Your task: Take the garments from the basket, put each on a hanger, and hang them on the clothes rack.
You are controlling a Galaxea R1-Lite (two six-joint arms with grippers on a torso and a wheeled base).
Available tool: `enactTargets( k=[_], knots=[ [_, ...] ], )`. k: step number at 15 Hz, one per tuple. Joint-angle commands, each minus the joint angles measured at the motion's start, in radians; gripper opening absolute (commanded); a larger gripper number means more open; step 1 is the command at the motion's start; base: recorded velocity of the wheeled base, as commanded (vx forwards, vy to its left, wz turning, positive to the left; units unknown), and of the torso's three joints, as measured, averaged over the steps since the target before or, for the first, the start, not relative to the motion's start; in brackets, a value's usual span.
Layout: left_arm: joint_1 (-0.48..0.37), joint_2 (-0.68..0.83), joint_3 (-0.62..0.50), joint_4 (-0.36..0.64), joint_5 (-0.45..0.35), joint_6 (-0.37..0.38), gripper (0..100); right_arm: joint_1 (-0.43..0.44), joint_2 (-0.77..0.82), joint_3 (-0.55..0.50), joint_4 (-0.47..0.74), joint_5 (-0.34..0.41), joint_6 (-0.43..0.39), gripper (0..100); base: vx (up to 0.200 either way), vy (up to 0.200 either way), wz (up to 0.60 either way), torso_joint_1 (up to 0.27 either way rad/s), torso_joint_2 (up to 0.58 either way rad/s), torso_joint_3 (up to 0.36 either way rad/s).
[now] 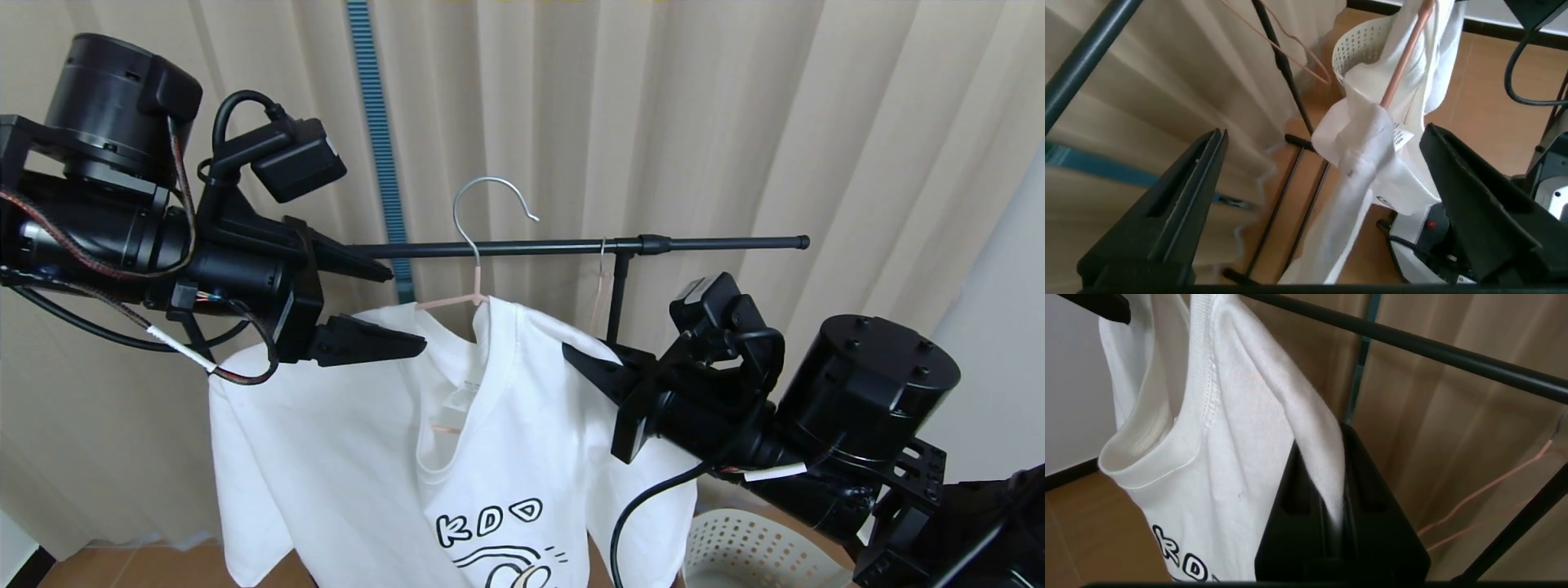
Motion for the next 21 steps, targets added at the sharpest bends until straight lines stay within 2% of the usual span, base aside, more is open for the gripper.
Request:
enactTargets(
  k=[1, 5, 9, 10, 17, 21],
  knots=[
    [0.001, 0.015, 0.024, 0.000, -0.014, 0.007, 100, 0.001, -0.011, 0.007, -0.001, 0.009, 0.000, 0, 0.000, 0.000, 0.00, 0.000, 0.00, 0.000],
    [0.002, 0.013, 0.053, 0.000, -0.083, 0.022, 100, 0.002, -0.017, 0.018, -0.001, 0.019, -0.009, 0, 0.000, 0.000, 0.00, 0.000, 0.00, 0.000],
    [0.002, 0.013, 0.082, -0.003, -0.103, 0.024, 100, 0.004, -0.020, 0.041, -0.044, 0.039, -0.015, 0, 0.000, 0.000, 0.00, 0.000, 0.00, 0.000],
    [0.002, 0.012, 0.087, -0.003, -0.103, 0.025, 0, 0.004, -0.020, 0.041, -0.044, 0.039, -0.015, 0, 0.000, 0.000, 0.00, 0.000, 0.00, 0.000],
    [0.001, -0.016, 0.130, -0.008, -0.103, 0.025, 0, 0.004, -0.020, 0.041, -0.046, 0.041, -0.020, 0, 0.000, 0.000, 0.00, 0.000, 0.00, 0.000],
    [0.001, -0.051, 0.162, -0.011, -0.103, 0.025, 0, 0.004, -0.021, 0.049, -0.030, 0.041, -0.104, 0, 0.000, 0.000, 0.00, 0.000, 0.00, 0.000]
  ],
)
